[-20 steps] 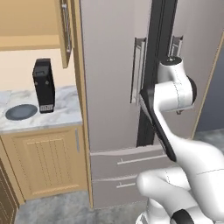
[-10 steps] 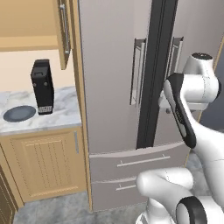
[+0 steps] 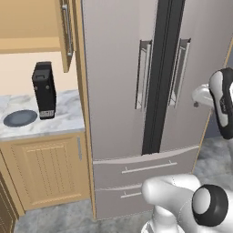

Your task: Move the hot dog bun to the plate on the dining table and place the condiment next to that plate. Then navigate to the fridge and take the sausage and place it on the plate as well.

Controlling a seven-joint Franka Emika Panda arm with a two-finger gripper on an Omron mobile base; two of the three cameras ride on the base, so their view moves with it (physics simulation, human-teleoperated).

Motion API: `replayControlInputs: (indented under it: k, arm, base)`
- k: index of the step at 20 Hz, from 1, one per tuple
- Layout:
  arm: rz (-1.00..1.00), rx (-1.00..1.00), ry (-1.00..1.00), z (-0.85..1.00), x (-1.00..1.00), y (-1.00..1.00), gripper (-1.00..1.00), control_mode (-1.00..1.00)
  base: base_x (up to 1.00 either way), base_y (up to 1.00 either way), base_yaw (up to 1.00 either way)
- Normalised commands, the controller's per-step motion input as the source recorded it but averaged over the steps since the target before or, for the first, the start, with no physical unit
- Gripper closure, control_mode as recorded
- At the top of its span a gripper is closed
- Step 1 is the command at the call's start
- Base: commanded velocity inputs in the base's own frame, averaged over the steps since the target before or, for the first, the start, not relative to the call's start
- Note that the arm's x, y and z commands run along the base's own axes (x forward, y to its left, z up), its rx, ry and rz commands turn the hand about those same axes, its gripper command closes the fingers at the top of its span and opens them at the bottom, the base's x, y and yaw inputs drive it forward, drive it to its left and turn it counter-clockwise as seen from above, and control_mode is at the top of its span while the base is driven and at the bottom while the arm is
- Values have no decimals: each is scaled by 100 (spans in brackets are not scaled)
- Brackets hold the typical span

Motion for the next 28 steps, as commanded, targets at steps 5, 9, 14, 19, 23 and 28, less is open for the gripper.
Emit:
replayControlInputs:
  k: [5, 9, 14, 19, 23, 28]
  arm:
    - [0, 1, -43, 23, 31, -20, -100, -100]
    - [0, 0, -34, 22, 45, 0, -100, -100]
    - [0, 0, -16, 15, 54, 0, -100, -100]
    - [0, 0, -11, 15, 59, 0, -100, -100]
    - [0, 0, -4, 4, 60, 0, -100, -100]
    - [0, 0, 0, 0, 62, 0, -100, -100]
  base:
    - [0, 0, 0]
    - [0, 0, 0]
    - [0, 0, 0]
    - [0, 0, 0]
    - [0, 0, 0]
    - [0, 0, 0]
